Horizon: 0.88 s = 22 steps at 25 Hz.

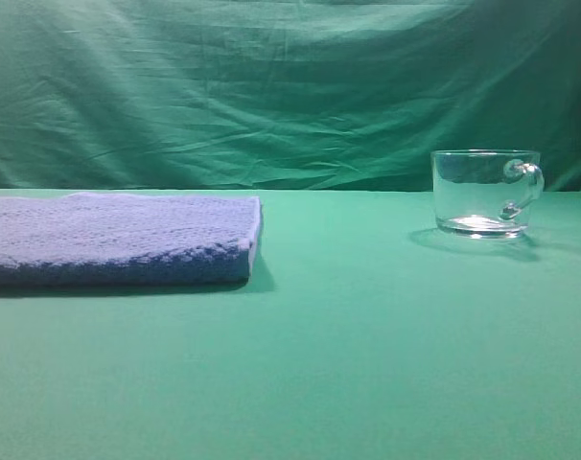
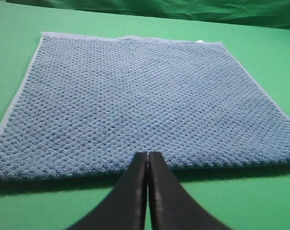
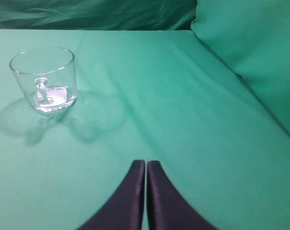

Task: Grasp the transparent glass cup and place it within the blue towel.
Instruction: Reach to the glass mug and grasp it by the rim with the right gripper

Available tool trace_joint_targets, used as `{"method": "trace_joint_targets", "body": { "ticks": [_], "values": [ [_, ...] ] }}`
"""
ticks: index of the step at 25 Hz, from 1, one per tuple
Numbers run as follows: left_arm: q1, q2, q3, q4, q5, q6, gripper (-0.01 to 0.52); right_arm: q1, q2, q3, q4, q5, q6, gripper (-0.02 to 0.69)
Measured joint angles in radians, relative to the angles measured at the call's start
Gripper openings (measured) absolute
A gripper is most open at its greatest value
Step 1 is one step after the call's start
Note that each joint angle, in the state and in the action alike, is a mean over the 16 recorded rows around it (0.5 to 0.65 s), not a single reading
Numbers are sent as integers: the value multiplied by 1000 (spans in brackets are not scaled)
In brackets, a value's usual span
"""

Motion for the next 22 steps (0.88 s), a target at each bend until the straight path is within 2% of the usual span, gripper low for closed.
{"method": "trace_joint_targets", "body": {
  "ticks": [12,22],
  "values": [
    [0,0,0,0,0,0,0,0,80,-105,8,-195,62,0],
    [0,0,0,0,0,0,0,33,428,-355,14,-133,41,0]
  ]
}}
